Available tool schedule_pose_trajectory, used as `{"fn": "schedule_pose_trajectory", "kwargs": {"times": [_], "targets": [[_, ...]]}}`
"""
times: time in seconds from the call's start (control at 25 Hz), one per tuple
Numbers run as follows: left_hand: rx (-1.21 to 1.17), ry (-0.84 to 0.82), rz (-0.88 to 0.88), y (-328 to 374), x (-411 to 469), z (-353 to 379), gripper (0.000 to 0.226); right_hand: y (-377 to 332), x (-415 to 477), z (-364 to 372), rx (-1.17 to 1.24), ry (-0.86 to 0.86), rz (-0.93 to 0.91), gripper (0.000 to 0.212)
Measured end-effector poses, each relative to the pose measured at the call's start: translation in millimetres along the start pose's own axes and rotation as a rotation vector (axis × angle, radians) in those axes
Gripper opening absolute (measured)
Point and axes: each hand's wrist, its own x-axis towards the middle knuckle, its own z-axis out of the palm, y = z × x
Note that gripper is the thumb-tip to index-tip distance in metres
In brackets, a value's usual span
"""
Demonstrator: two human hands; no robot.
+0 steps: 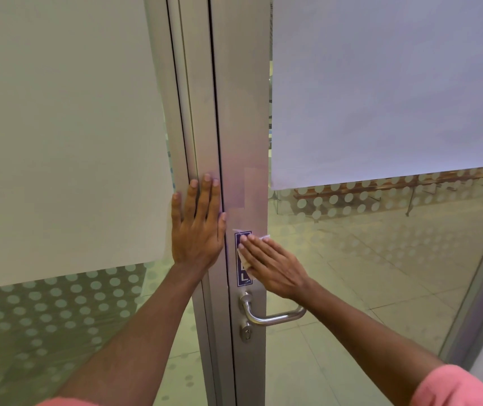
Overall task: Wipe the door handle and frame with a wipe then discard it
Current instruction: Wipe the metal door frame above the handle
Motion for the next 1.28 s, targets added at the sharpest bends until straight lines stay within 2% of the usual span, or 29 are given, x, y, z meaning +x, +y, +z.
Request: {"fn": "schedule_pose_trajectory", "kwargs": {"times": [0.12, 0.2, 0.28, 0.4, 0.48, 0.64, 0.8, 0.88, 1.04, 1.16, 1.28], "targets": [[-0.014, 0.001, -0.005, 1, 1, -1, 0.061, 11, 38, -12, 0.031, 0.113, 0.266, 0.066], [-0.021, -0.007, -0.007, 1, 1, -3, 0.061, 12, 71, -18, 0.059, 0.163, 0.358, 0.066], [-0.018, -0.008, -0.006, 1, 1, -3, 0.061, 6, 81, -16, 0.065, 0.168, 0.310, 0.065], [-0.013, -0.001, -0.004, 0, 2, -3, 0.061, -8, 58, -8, 0.010, 0.118, 0.093, 0.062], [-0.018, 0.001, -0.003, -1, 1, -2, 0.061, 2, 49, -11, -0.017, 0.084, 0.043, 0.064], [-0.025, -0.009, -0.009, 0, 1, -3, 0.060, 33, 85, -32, 0.036, 0.167, 0.294, 0.067], [-0.022, -0.017, -0.015, -1, 2, -3, 0.061, 40, 114, -40, 0.085, 0.247, 0.404, 0.066], [-0.031, -0.011, -0.010, 0, 1, -4, 0.061, 31, 101, -31, 0.090, 0.230, 0.336, 0.065], [-0.028, -0.022, 0.001, 0, 1, -5, 0.061, 10, 47, -6, 0.021, 0.101, 0.082, 0.063], [-0.026, -0.008, 0.007, 1, 0, -4, 0.062, 15, 15, 8, -0.031, -0.015, -0.223, 0.062], [-0.033, 0.000, -0.002, 2, 0, -4, 0.062, 21, -8, 15, -0.072, -0.134, -0.495, 0.073]]}}
